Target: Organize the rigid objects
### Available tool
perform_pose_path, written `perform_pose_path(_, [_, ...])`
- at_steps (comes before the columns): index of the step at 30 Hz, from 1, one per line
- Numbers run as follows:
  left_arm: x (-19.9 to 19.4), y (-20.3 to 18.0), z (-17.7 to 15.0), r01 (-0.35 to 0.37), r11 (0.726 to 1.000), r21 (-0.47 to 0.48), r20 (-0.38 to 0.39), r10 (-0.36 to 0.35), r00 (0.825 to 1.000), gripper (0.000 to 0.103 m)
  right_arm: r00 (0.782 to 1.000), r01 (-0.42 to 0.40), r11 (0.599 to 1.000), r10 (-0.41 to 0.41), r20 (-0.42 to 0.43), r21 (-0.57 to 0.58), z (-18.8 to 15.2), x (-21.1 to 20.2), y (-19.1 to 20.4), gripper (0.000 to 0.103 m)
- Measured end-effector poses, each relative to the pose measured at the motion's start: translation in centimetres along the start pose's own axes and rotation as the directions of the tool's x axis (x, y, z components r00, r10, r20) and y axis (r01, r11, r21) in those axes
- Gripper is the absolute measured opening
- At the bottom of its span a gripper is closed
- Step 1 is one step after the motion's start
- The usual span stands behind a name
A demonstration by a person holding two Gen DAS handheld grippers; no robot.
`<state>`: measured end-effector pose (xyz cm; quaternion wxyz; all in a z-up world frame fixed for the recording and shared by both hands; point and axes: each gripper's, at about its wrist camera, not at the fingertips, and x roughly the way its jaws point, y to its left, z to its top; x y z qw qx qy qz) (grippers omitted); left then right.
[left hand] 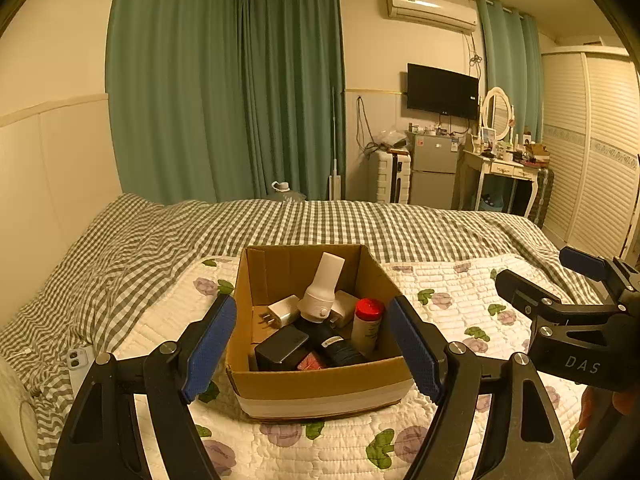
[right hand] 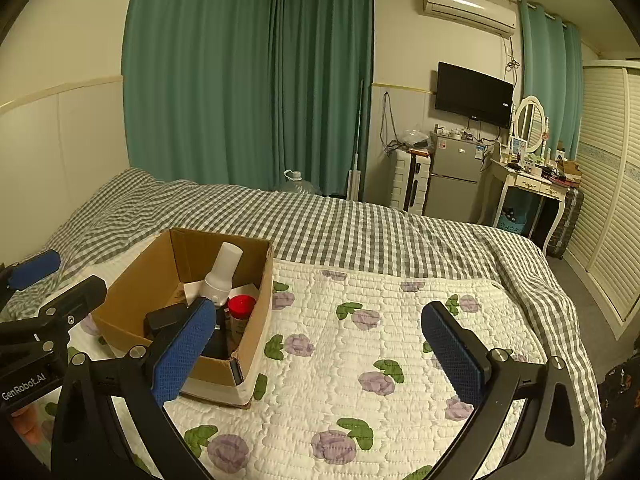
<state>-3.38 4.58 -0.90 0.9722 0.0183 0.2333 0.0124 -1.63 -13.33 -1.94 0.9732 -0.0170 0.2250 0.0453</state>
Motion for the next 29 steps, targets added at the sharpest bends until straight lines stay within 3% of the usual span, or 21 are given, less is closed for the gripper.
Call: perform_pose_path(29, [0.34,0.26,-0.32,-0.007,1.0,-0.003,-0.012,0.007,1.0,0.081,1.0,0.0,1.0,0.0,-0.014,-0.002,-0.27,0.28,-0.01,0.103])
